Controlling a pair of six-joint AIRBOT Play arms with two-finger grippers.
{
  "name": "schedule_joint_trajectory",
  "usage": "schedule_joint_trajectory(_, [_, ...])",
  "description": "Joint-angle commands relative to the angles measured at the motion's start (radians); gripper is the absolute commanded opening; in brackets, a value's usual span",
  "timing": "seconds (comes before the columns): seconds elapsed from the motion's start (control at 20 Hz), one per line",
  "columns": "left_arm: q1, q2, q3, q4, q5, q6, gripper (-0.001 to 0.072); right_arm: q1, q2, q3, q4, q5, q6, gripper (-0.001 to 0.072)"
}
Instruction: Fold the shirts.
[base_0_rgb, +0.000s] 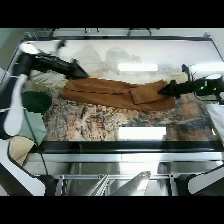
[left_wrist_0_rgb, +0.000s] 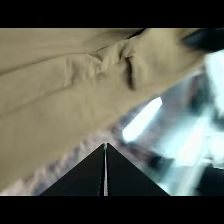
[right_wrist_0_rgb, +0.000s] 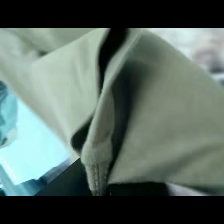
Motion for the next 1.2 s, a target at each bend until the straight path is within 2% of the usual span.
schedule_joint_trajectory(0.0, [-0.251,-0.039,-0.045,0.196,0.318,-0.026,0.0003,-0.002,0.105,0.014,0.005,0.076,0.017,0.0028])
schedule_joint_trajectory(0.1, [-0.36,-0.126,0.006,0.294,0.408,-0.074,0.0003,0.003,0.161,0.015,0.03,0.108,0.031,0.0029])
schedule_joint_trajectory(0.2, [-0.42,-0.23,0.12,0.391,0.376,-0.168,0.0004,0.011,0.204,0.015,0.093,0.146,0.031,0.0029])
schedule_joint_trajectory(0.35, [-0.454,-0.343,0.256,0.401,0.339,-0.223,0.0004,0.037,0.245,0.015,0.152,0.174,0.04,0.0029])
schedule_joint_trajectory(0.5, [-0.451,-0.368,0.267,0.376,0.347,-0.235,0.0006,0.085,0.249,0.015,0.184,0.176,0.072,0.0029])
schedule_joint_trajectory(0.6, [-0.417,-0.319,0.241,0.256,0.325,-0.217,0.0005,0.135,0.249,0.015,0.187,0.134,0.095,0.0029])
schedule_joint_trajectory(0.75, [-0.299,-0.127,0.179,-0.113,0.186,-0.043,0.0005,0.239,0.249,0.015,0.187,-0.015,0.137,0.0029])
schedule_joint_trajectory(0.85, [-0.181,0.01,0.186,-0.398,0.028,0.061,0.0005,0.338,0.249,0.015,0.187,-0.175,0.139,0.0029])
schedule_joint_trajectory(0.95, [-0.053,0.12,0.204,-0.612,-0.072,0.101,0.0005,0.465,0.243,0.018,0.187,-0.401,0.139,0.0029])
schedule_joint_trajectory(1.05, [0.067,0.207,0.191,-0.729,-0.153,0.146,0.0005,0.602,0.199,0.067,0.174,-0.606,0.136,0.0029])
schedule_joint_trajectory(1.15, [0.144,0.284,0.109,-0.742,-0.173,0.174,0.0006,0.723,0.089,0.196,0.119,-0.721,0.183,0.0028])
